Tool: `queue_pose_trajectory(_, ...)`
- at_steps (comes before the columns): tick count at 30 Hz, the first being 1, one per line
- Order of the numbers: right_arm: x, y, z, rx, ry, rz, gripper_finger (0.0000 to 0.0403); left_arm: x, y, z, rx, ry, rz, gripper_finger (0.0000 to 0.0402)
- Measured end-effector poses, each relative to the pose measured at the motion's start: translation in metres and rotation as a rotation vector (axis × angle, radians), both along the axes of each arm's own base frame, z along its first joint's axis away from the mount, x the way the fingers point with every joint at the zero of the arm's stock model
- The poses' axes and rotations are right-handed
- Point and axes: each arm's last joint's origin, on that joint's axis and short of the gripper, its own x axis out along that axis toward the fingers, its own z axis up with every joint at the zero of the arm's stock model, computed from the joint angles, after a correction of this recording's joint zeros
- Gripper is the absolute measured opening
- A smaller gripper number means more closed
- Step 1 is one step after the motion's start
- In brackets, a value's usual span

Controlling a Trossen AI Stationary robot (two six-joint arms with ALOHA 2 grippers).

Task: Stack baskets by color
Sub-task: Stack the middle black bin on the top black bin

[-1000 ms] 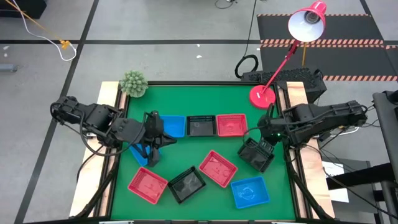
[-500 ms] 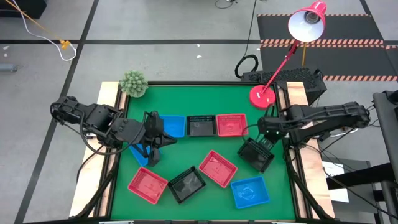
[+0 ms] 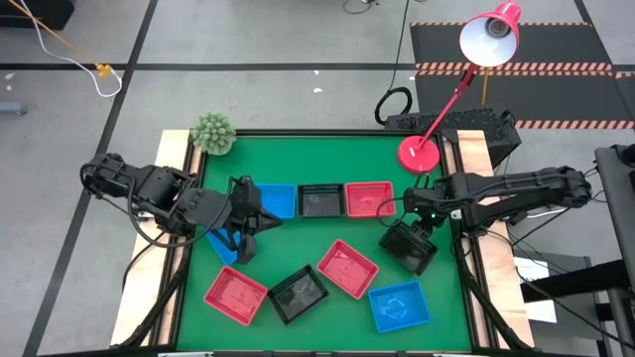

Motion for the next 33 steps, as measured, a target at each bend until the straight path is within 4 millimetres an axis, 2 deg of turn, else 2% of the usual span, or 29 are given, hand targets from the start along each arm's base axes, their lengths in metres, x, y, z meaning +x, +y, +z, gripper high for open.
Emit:
queue_pose_trajectory(11,0.006,0.001,-0.021,0.025,-0.090,0.033,0.0180,0.001,0.002,0.000,0.035,-0.003,0.006,0.0005)
queue_pose_trajectory(16,0.009,0.001,-0.027,0.021,-0.115,0.050,0.0161,0.001,0.002,0.000,0.041,-0.003,0.003,0.0005)
queue_pose_trajectory(24,0.011,0.001,-0.040,0.021,-0.105,0.055,0.0103,0.001,0.003,0.000,0.042,-0.003,0.003,0.0005)
queue_pose_trajectory(33,0.014,0.002,-0.041,0.064,-0.122,0.071,0.0005,0.001,0.003,0.000,0.040,-0.003,0.004,0.0005)
